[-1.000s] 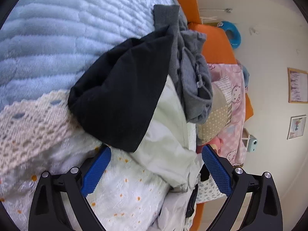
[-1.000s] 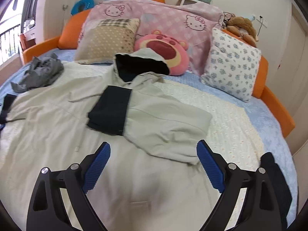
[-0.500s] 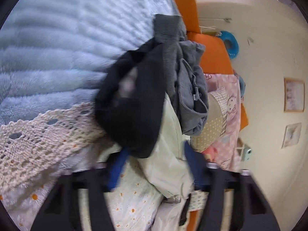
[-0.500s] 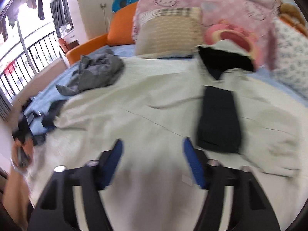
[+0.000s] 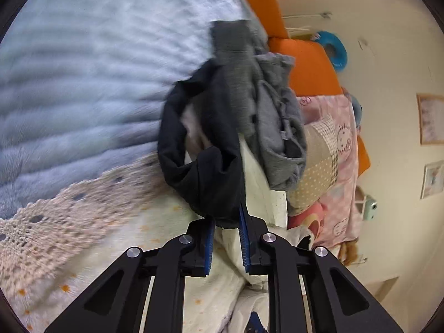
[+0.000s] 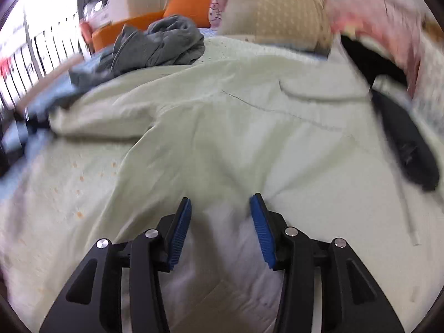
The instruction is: Fold large clothes
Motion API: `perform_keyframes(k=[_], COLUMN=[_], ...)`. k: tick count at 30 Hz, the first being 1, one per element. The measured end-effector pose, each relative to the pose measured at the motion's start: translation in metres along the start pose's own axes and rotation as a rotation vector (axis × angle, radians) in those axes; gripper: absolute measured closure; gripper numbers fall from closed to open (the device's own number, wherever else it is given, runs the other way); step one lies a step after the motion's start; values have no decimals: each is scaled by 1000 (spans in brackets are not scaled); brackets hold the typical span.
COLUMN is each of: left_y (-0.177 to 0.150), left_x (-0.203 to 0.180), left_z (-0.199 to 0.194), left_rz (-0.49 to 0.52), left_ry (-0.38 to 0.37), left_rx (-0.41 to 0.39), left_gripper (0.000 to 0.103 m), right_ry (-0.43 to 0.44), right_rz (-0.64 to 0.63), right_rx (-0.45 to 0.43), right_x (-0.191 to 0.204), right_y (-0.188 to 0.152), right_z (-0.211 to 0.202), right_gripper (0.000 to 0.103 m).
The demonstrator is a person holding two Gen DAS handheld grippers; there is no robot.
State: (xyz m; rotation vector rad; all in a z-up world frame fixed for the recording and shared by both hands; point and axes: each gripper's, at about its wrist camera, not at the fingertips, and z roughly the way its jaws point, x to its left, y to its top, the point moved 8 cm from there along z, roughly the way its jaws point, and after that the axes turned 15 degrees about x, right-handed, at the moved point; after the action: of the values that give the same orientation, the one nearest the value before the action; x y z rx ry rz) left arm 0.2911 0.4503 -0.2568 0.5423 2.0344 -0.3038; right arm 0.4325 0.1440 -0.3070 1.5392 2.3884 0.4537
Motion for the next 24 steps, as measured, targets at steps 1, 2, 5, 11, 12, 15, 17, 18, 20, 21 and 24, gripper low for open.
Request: perform_keyframes(k=[1, 2, 5, 11, 12, 15, 17, 18, 20, 21, 24], left_y=[2, 2, 0, -30, -40, -67, -95, -112, -148, -172, -239], left_x=[-11, -23, -71, -194, -219, -271, -312, -331, -364, -381, -409], left_z=[-1, -2, -3, 13, 21, 47, 75, 91, 120, 137, 185], left_rz=[23, 46, 141, 370, 416, 493, 564, 599, 669, 729, 874], left_ry=[25, 46, 99, 155, 163, 159, 158, 145, 131, 132, 154], left_rx=[-5, -8, -12, -14, -7, 26, 59, 82, 116, 133, 189], left_gripper=[84, 84, 85, 85, 86, 86, 86, 86, 86, 86, 86], right_ry=[-23, -36, -38, -124, -130, -137, -139, -139, -124, -110, -65], right_rz=[-13, -15, -13, -50, -53, -58, -60, -60, -55, -50, -29], right_rx=[3, 12, 8, 13, 14, 15, 15, 15, 13, 11, 5], right_x=[3, 4, 4, 9, 10, 10, 10, 10, 9, 8, 4], right_y=[0, 0, 0, -1, -1, -2, -3, -3, -4, -4, -3], right_z=[1, 3, 2, 5, 6, 7, 7, 7, 6, 6, 4], right_gripper=[57, 57, 57, 57, 57, 57, 56, 56, 56, 56, 56])
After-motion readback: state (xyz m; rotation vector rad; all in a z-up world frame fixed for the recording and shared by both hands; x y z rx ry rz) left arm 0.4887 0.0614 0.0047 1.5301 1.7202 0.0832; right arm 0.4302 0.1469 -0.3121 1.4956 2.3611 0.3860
